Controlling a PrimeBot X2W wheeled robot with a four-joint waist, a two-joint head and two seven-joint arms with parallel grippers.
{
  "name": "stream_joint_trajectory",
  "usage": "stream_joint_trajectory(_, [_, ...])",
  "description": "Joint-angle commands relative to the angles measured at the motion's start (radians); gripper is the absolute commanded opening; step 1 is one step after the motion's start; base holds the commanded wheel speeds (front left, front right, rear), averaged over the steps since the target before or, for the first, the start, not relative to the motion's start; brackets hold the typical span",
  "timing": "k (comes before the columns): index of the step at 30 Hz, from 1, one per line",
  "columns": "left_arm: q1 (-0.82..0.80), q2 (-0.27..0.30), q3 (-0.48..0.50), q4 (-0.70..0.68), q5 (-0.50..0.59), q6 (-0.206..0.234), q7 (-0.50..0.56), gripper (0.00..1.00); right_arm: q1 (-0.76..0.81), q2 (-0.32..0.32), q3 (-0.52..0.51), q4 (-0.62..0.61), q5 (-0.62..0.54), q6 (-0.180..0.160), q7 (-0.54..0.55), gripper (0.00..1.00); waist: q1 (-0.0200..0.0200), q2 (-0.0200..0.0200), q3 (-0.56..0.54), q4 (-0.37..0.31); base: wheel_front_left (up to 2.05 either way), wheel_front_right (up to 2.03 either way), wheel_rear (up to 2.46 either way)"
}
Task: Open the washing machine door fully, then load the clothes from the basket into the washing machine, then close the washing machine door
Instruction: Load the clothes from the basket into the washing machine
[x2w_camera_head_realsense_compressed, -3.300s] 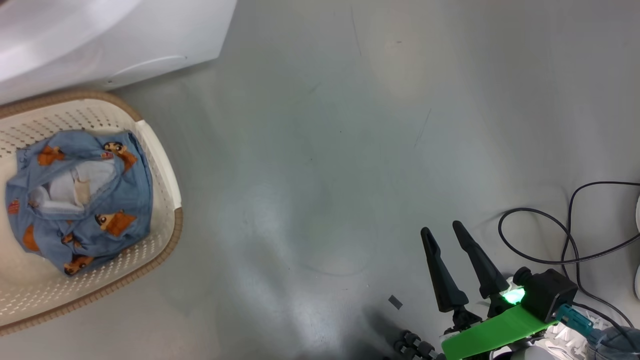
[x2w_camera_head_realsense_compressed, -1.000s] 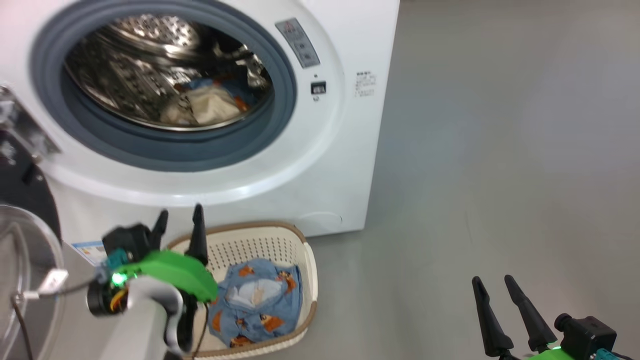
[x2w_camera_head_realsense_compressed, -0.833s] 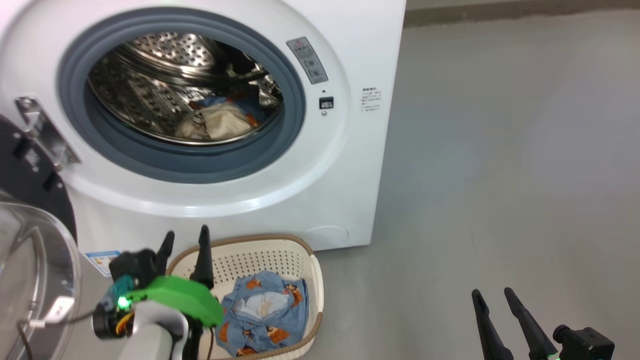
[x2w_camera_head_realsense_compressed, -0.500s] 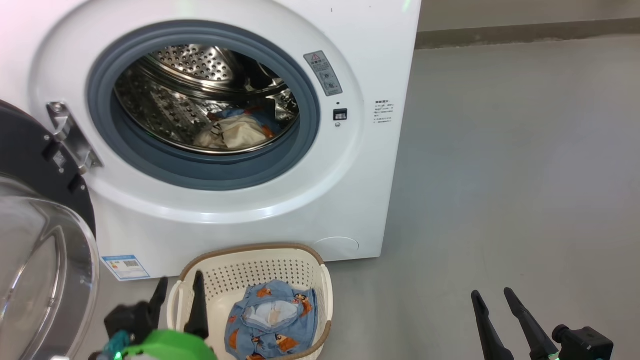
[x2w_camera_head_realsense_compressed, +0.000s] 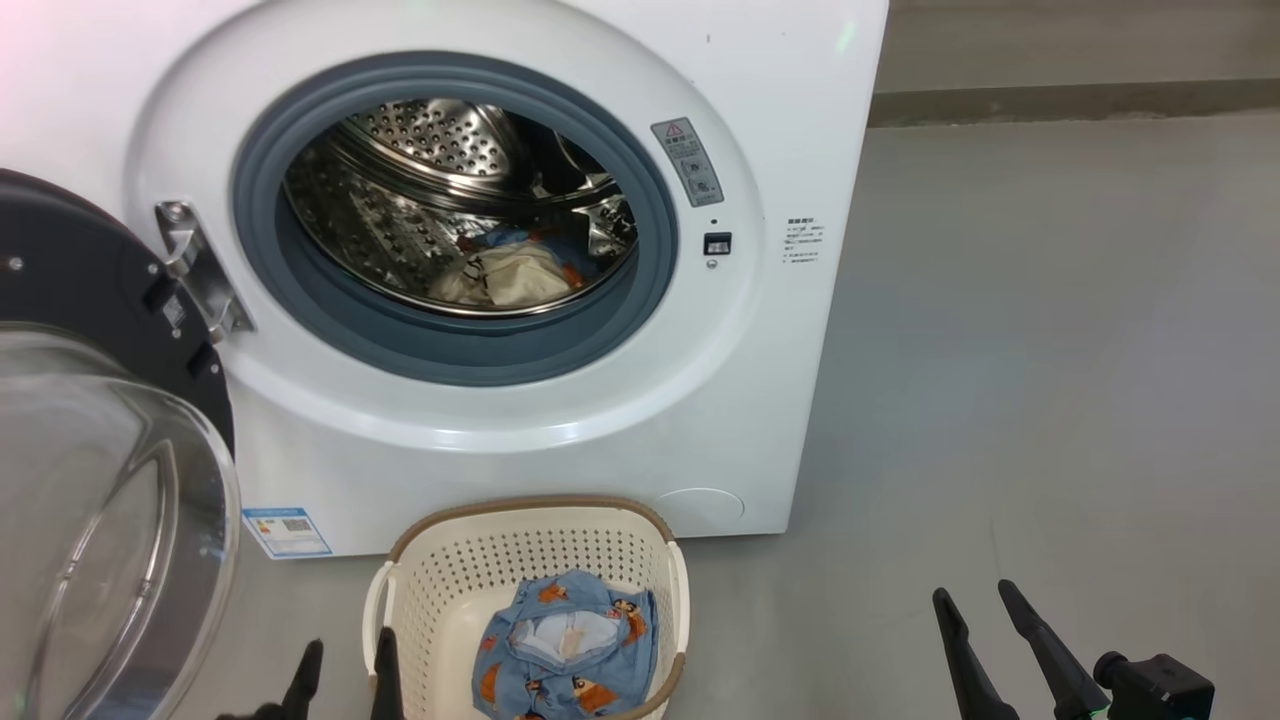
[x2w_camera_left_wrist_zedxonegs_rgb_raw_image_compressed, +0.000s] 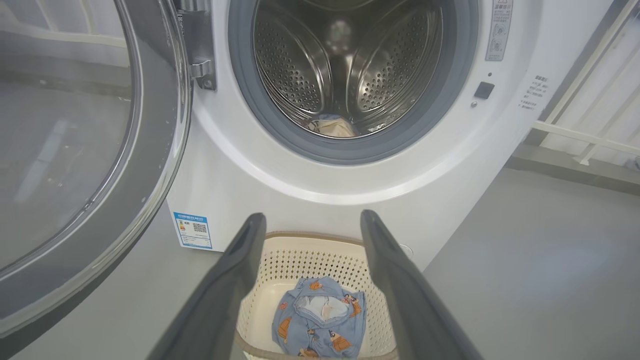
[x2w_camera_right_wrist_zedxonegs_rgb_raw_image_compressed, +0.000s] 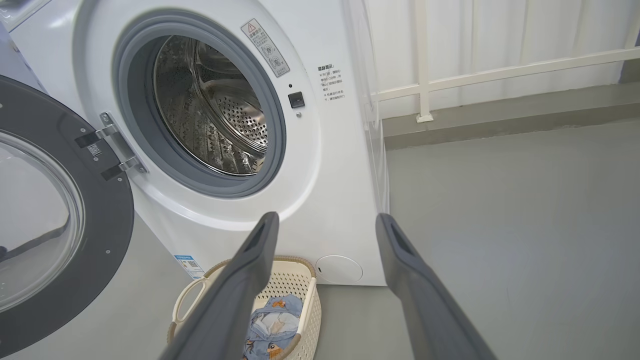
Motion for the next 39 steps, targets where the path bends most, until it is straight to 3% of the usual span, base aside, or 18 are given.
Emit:
stream_joint_trajectory(1, [-0.016, 0.011, 0.028, -0.032, 0.002, 0.007, -0.007, 1.00, -0.028, -0.012, 0.027, -0.020, -0.006, 0.002, -0.005, 1.00, 0.0000, 0.0000, -0.003, 0.003, 0.00, 0.00, 0.00])
stream_joint_trajectory(8, [0.033, 0.011, 0.028, -0.072, -0.006, 0.022, -0.007, 1.00, -0.028, -0.018, 0.031, -0.018, -0.004, 0.002, -0.005, 1.00, 0.0000, 0.0000, -0.009, 0.012, 0.00, 0.00, 0.00])
stream_joint_trajectory(39, [0.077, 0.011, 0.072, -0.091, -0.007, 0.006, -0.007, 1.00, -0.033, -0.036, 0.044, -0.023, -0.007, 0.002, -0.005, 1.00, 0.0000, 0.0000, 0.004, 0.001, 0.00, 0.00, 0.00])
